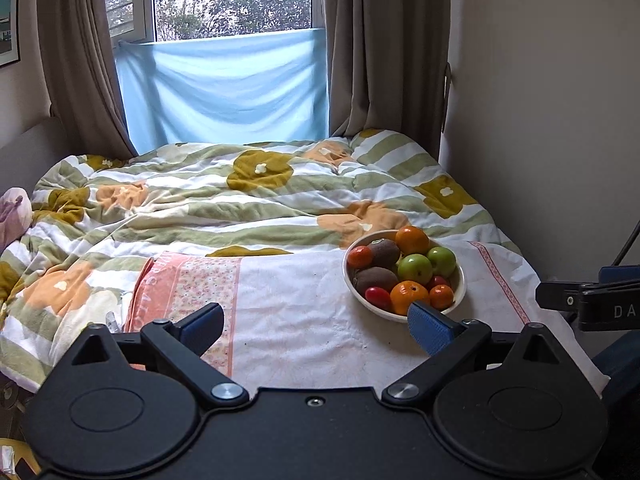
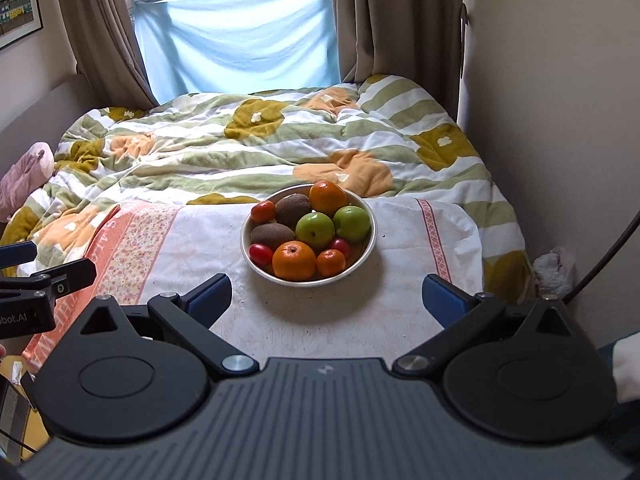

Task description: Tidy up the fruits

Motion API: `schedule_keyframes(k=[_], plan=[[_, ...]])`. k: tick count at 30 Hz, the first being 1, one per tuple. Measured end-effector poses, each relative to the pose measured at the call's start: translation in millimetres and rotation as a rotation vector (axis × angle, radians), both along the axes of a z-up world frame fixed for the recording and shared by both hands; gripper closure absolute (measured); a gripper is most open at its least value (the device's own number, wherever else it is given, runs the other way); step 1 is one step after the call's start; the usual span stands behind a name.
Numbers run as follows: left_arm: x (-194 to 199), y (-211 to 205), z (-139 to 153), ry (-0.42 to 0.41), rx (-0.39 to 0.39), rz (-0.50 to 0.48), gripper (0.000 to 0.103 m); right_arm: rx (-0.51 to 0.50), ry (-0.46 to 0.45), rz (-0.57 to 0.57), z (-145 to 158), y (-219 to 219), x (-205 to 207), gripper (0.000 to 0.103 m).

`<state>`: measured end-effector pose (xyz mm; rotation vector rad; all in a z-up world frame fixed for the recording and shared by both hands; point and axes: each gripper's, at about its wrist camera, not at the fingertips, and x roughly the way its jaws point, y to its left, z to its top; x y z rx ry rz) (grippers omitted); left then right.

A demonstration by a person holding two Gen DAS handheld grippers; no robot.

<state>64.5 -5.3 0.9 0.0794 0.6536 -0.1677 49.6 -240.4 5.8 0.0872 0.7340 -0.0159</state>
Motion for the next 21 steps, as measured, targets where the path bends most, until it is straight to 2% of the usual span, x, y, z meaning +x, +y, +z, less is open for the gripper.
schedule_keyframes(k=[5,11,21], plan=[[-15,11,2,0.015,-0.006,0.027,0.003,-0.035,0.000,0.000,2,10,-18,0.000],[-30,15,0,0.008,0.009,0.028,0.003,-0.020,0.014,-0.014,-1,16,-31,0.000],[-35,24,1,-0.001,-0.005,0.029,0.003,-0.026,0.007,-0.015,0,27,-38,0.000]])
